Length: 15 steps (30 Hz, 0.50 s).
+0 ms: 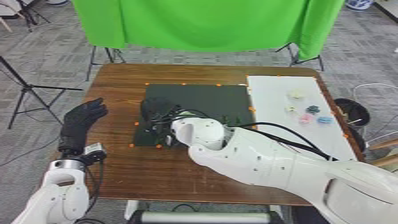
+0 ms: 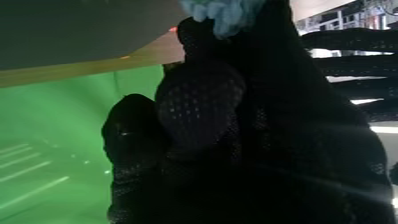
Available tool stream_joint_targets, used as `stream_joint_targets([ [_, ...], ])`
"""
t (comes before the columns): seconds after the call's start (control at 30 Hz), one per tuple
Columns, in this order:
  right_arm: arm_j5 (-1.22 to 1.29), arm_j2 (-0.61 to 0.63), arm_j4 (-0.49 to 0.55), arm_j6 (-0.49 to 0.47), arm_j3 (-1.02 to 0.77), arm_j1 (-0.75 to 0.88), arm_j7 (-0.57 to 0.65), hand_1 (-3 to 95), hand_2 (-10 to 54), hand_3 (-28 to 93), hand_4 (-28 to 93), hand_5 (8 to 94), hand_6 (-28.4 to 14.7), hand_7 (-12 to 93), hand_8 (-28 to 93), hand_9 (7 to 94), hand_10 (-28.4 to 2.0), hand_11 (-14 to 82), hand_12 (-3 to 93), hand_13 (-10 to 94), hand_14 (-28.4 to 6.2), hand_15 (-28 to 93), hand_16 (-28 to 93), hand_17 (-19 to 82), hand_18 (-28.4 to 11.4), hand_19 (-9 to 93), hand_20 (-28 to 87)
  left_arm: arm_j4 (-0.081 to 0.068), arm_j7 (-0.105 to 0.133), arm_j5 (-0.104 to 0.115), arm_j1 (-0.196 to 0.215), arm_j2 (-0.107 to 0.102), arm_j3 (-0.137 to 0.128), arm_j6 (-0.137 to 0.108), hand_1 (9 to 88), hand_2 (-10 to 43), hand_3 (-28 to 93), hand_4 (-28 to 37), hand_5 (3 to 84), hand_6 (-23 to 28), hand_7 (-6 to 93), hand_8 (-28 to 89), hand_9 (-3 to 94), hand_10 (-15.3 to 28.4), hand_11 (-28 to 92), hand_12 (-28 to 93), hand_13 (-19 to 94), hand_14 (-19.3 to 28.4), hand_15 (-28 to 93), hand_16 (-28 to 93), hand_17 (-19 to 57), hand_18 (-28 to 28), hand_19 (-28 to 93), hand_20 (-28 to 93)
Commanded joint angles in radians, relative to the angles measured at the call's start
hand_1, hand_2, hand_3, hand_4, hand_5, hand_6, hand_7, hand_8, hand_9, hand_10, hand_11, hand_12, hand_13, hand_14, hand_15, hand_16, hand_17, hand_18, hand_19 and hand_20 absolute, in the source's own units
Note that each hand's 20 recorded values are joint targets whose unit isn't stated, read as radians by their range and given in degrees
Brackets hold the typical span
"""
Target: Arrange flowers
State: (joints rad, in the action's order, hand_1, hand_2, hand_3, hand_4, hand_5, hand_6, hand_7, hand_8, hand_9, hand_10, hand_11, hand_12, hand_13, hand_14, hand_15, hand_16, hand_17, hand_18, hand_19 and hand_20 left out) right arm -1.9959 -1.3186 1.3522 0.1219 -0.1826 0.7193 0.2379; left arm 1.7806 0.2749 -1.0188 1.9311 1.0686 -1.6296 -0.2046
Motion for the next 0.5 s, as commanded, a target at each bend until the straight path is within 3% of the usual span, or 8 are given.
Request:
stream_joint_targets([
  [0.03,0.013,0.012,0.02,-0.041,-0.029,-0.018,0.005,52.9,-9.5,60,-17,69.5,3.4,23,5,75.6,-11.9,14.1,20.6,88,-2.9,53,36,61,-11.0,92,43,0.004,-0.002,-0.002,0.011,0.009,-0.005,0.012,18.3,-5.0,72,-28.3,50.4,2.0,18.2,-9,48.1,12.9,19,11,38,16.6,26,1,6.9,13.2,11,21],
  [0.2,0.024,0.032,0.065,-0.125,-0.058,-0.023,0.018,45.2,-9.5,68,-19,64.8,4.8,21,-2,71.6,-12.3,12.8,16.8,87,-3.3,53,36,60,-11.4,92,44,0.008,-0.005,-0.002,0.017,0.01,-0.006,0.013,18.9,-5.5,72,-28.3,50.4,2.0,18.2,-9,48.1,12.9,19,11,38,16.6,26,1,6.8,13.2,11,21],
  [0.23,0.025,0.037,0.076,-0.149,-0.068,-0.025,0.022,41.9,-9.5,70,-19,62.5,5.2,20,-9,69.6,-12.7,11.7,16.5,87,-3.6,52,35,60,-11.8,92,44,0.008,-0.005,-0.003,0.018,0.01,-0.007,0.014,19.0,-5.6,72,-28.3,50.4,2.0,18.2,-9,48.1,12.9,19,11,38,16.6,26,1,6.8,13.3,11,21],
  [0.33,0.041,0.058,0.122,-0.195,-0.103,-0.026,0.037,38.6,-9.5,71,-19,58.9,5.2,19,-11,66.2,-14.5,9.5,15.5,86,-4.0,51,35,59,-12.6,92,44,0.012,-0.006,-0.002,0.025,0.011,-0.011,0.011,19.2,-5.9,72,-28.3,50.3,2.1,18.1,-9,48.1,12.9,19,11,39,16.6,26,1,6.8,13.3,11,21],
  [0.5,0.052,0.189,0.292,-0.216,-0.193,-0.035,0.039,33.9,-9.5,69,-19,51.1,4.3,16,-10,58.2,-16.2,7.3,13.9,85,-4.6,47,34,57,-13.3,90,44,0.019,-0.016,-0.007,0.041,0.013,-0.028,0.017,19.5,-6.3,72,-28.3,50.3,2.0,18.2,-9,48.1,12.8,19,11,38,16.6,26,1,6.8,13.3,11,21],
])
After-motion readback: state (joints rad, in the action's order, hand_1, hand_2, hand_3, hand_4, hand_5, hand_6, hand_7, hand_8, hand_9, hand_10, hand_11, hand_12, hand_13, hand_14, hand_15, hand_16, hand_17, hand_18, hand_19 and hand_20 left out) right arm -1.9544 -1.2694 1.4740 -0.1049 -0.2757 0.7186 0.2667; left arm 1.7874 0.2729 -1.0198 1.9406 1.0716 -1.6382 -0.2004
